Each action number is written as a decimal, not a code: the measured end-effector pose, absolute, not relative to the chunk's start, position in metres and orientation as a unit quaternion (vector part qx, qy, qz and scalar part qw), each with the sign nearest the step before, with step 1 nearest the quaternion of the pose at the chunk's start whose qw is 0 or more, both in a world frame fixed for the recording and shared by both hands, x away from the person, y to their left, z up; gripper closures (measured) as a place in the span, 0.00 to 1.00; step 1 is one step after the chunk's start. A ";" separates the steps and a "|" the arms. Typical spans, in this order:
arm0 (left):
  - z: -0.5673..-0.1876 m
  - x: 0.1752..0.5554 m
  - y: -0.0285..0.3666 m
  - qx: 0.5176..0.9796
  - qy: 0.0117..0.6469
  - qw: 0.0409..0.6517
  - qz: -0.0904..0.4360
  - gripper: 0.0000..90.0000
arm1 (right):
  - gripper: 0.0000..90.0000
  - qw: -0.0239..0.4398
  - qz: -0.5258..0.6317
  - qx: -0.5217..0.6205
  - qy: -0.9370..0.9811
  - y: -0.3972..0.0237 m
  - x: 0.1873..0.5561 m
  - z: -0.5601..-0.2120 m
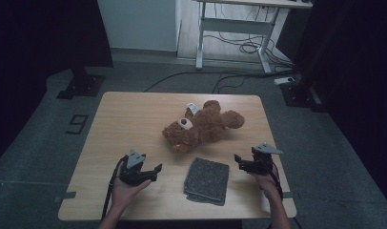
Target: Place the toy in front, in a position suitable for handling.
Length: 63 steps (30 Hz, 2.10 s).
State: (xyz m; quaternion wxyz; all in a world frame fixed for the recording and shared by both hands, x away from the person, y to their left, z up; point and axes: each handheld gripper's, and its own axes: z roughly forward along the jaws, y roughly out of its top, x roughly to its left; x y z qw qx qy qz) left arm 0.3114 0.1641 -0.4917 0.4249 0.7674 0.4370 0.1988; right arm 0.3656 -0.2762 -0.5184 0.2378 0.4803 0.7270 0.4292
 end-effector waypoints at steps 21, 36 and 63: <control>-0.485 0.324 0.155 0.771 0.436 0.423 0.190 0.25 | 0.16 0.239 0.436 0.477 0.725 -0.271 0.370 -0.515; -0.476 0.347 0.133 0.776 0.427 0.424 0.188 0.25 | 0.15 0.233 0.448 0.453 0.735 -0.246 0.389 -0.501; -0.473 0.398 0.082 0.793 0.425 0.397 0.179 0.18 | 0.15 0.209 0.454 0.417 0.760 -0.205 0.429 -0.480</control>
